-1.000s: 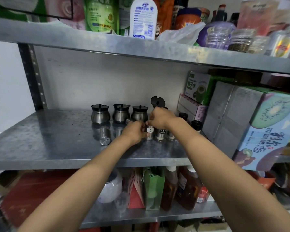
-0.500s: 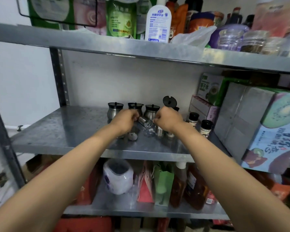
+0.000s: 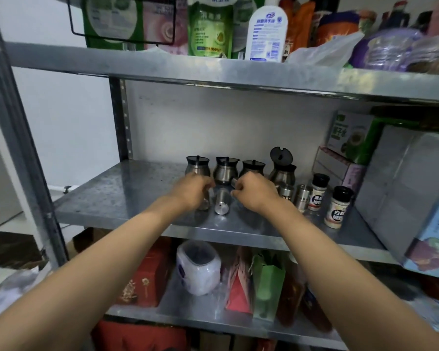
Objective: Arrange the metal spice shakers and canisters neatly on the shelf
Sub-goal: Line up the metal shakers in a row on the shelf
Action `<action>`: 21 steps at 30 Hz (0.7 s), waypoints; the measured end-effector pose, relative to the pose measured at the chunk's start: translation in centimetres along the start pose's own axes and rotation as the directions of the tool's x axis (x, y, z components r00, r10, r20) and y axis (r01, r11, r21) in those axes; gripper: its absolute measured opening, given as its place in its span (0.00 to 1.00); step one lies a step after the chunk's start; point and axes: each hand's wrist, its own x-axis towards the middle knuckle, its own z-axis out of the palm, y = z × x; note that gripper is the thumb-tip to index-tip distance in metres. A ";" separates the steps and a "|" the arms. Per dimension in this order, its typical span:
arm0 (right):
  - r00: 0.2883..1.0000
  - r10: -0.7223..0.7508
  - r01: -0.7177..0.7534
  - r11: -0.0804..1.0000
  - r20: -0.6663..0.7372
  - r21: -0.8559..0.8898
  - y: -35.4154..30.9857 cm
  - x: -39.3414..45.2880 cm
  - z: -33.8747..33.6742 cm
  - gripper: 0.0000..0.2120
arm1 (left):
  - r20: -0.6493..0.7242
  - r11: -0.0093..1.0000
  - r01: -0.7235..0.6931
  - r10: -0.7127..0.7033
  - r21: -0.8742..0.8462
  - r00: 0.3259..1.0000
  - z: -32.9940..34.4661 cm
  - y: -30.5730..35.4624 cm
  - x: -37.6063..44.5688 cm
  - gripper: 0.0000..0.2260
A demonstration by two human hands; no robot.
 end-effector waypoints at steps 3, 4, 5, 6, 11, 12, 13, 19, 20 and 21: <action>1.000 0.011 -0.012 1.000 0.021 0.023 0.2 0.1 1.1 0.10 | 0.025 0.999 -0.036 0.036 0.018 0.999 0.6 0.0 1.0 0.19; 0.999 0.012 -0.013 0.999 0.034 0.030 0.3 0.1 1.5 0.10 | 0.019 0.999 -0.045 0.045 0.026 0.999 0.8 0.1 1.3 0.19; 0.999 0.012 -0.013 0.999 0.049 0.035 0.4 0.1 1.9 0.11 | 0.010 0.998 -0.057 0.056 0.034 0.998 1.0 0.1 1.7 0.19; 0.998 0.011 -0.013 0.999 0.062 0.039 0.6 0.1 2.3 0.12 | 0.001 0.996 -0.071 0.071 0.045 0.997 1.1 0.2 2.0 0.20; 0.998 0.036 -0.037 0.999 0.041 0.026 0.2 -0.4 3.5 0.22 | -0.019 0.996 -0.084 0.085 0.039 0.996 2.1 -0.1 2.6 0.18; 0.998 0.050 -0.050 0.998 0.024 0.025 0.0 -0.5 3.7 0.24 | -0.036 0.997 -0.070 0.071 0.027 0.997 2.2 -0.1 2.7 0.16; 0.998 0.070 -0.070 0.997 0.005 0.027 -0.2 -0.7 3.8 0.25 | -0.051 0.999 -0.053 0.053 0.007 0.997 2.3 -0.3 2.8 0.15; 0.991 0.119 -0.122 0.991 -0.065 -0.046 -1.0 -1.1 5.5 0.28 | 0.006 0.998 -0.044 0.044 -0.053 0.999 2.4 0.1 3.2 0.14; 0.989 0.128 -0.132 0.990 -0.069 -0.059 -1.1 -1.1 5.8 0.28 | 0.018 0.997 -0.054 0.055 -0.059 0.998 2.5 0.1 3.2 0.14; 0.988 0.134 -0.139 0.988 -0.074 -0.067 -1.2 -1.1 6.0 0.29 | 0.021 0.996 -0.063 0.064 -0.061 0.998 2.6 0.1 3.2 0.14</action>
